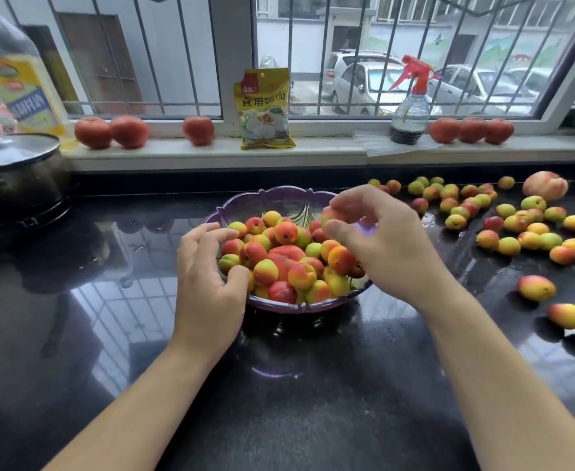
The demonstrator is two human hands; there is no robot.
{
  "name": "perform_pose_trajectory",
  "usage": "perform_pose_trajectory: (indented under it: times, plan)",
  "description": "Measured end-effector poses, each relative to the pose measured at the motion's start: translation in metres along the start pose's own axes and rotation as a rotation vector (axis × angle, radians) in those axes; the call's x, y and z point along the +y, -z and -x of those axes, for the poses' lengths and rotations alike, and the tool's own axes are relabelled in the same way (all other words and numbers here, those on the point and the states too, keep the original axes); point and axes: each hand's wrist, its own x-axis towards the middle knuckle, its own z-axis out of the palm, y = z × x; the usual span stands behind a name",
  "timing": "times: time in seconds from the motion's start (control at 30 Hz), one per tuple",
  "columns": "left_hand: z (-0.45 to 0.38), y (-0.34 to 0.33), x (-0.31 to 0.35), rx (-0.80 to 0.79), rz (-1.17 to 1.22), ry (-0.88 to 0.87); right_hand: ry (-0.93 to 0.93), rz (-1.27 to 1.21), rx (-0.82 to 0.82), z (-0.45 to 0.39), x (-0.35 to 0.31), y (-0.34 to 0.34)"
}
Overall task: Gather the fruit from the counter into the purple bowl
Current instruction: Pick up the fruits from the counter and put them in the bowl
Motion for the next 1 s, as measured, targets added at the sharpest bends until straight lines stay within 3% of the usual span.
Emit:
perform_pose_trajectory:
  times: [0.17,0.4,0.47,0.6,0.7,0.93,1.0]
  plan:
    - [0.0,0.0,-0.001,0.0,-0.014,0.002,-0.001,0.301,-0.163,-0.014,-0.005,-0.02]
    - [-0.001,-0.001,-0.003,0.005,-0.036,-0.001,0.031,0.353,-0.21,-0.013,0.004,-0.031]
    - [-0.001,0.0,-0.003,0.0,-0.037,-0.005,0.046,0.278,-0.127,-0.012,0.006,-0.031]
    - [0.0,0.001,-0.002,0.017,-0.032,-0.022,0.005,0.023,0.295,-0.003,0.015,-0.019]
    - [0.001,0.007,0.001,0.017,-0.114,-0.168,-0.107,0.082,0.36,0.004,0.029,-0.007]
    - [0.016,0.01,0.016,-0.063,-0.151,-0.475,-0.279,0.523,0.119,0.051,0.072,0.038]
    - [0.022,0.006,0.02,-0.047,-0.213,-0.559,-0.341,0.712,0.138,0.071,0.086,0.061]
